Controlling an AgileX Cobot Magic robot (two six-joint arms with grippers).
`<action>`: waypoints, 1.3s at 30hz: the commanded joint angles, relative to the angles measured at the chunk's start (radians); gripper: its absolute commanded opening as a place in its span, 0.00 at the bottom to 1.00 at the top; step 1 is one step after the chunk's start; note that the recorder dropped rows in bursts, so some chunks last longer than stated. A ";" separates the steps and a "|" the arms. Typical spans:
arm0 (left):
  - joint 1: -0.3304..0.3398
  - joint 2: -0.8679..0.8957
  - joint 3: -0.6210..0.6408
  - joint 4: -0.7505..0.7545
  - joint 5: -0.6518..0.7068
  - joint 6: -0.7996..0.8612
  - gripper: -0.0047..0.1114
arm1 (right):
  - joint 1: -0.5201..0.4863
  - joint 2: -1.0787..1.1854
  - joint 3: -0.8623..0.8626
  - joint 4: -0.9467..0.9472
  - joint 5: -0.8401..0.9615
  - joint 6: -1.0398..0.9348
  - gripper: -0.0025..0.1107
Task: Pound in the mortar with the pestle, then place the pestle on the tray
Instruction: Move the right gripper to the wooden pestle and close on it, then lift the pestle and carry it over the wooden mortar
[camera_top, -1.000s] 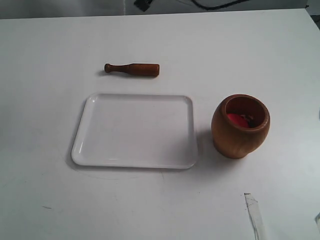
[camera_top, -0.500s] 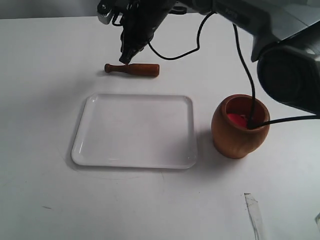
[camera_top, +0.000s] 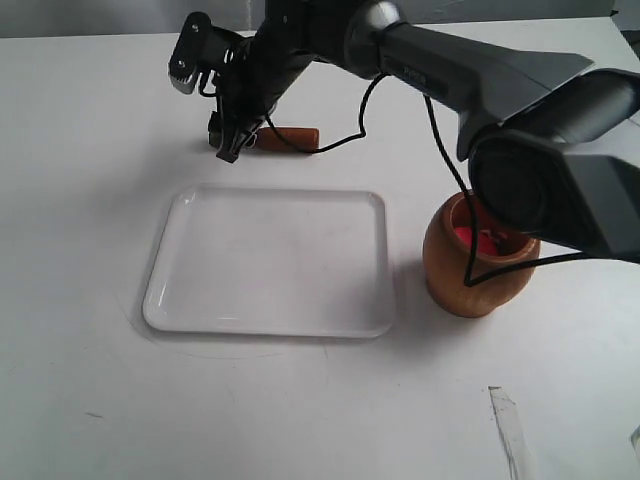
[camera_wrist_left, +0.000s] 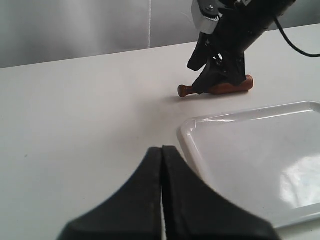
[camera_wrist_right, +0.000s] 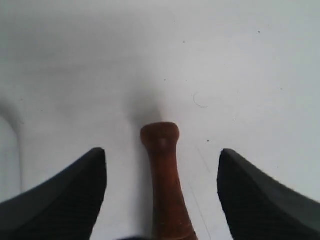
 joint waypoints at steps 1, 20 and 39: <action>-0.008 -0.001 0.001 -0.007 -0.003 -0.008 0.04 | -0.001 0.018 -0.005 0.002 -0.026 -0.011 0.55; -0.008 -0.001 0.001 -0.007 -0.003 -0.008 0.04 | -0.001 0.051 -0.005 -0.012 0.065 0.035 0.19; -0.008 -0.001 0.001 -0.007 -0.003 -0.008 0.04 | -0.001 -0.152 -0.009 -0.089 0.001 0.223 0.02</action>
